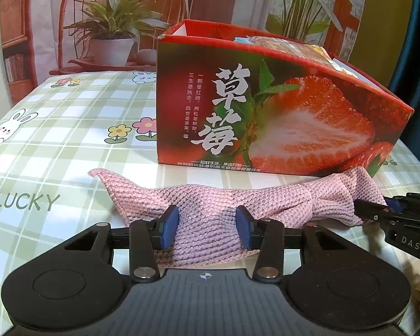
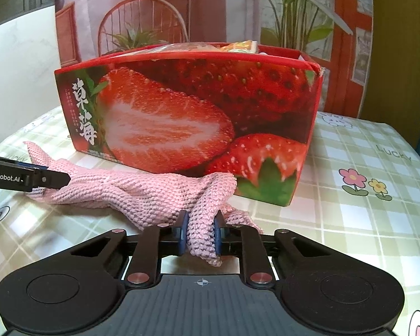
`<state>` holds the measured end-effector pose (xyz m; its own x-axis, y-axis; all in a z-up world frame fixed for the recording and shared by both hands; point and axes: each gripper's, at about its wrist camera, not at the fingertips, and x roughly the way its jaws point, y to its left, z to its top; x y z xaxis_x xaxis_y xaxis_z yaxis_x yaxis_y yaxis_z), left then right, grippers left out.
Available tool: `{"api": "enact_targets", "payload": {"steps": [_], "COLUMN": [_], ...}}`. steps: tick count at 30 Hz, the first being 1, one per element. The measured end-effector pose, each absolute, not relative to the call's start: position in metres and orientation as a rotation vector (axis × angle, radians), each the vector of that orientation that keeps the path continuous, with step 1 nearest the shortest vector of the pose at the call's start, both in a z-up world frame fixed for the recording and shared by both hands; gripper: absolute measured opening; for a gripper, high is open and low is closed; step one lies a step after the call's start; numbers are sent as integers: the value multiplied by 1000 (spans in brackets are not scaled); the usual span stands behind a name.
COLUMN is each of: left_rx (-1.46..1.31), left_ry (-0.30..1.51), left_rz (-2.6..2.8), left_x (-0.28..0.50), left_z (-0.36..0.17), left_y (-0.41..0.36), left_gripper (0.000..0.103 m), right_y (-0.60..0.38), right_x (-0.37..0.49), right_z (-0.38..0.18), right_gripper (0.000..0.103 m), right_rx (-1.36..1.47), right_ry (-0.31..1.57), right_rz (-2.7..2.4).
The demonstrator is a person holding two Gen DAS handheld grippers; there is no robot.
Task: Organize soft objects
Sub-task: 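Close the right tool on the pink knitted cloth, then lift the pink cloth into the red box and open the right tool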
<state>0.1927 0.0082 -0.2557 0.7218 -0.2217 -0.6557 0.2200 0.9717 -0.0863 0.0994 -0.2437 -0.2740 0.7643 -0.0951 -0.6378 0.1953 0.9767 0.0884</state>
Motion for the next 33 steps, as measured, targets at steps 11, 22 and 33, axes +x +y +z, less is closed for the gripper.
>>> {"api": "enact_targets", "payload": {"steps": [11, 22, 33], "left_rx": [5, -51, -36], "left_ry": [692, 544, 340], "left_rz": [-286, -331, -424], "left_x": [185, 168, 164], "left_z": [-252, -205, -120], "left_y": [3, 12, 2], "left_gripper": [16, 14, 14], "right_y": [-244, -241, -251], "right_x": [100, 84, 71], "right_z": [-275, -248, -167], "right_gripper": [16, 10, 10], "right_rx": [158, 174, 185], "right_ry": [682, 578, 349], "right_rz": [-157, -125, -92]}}
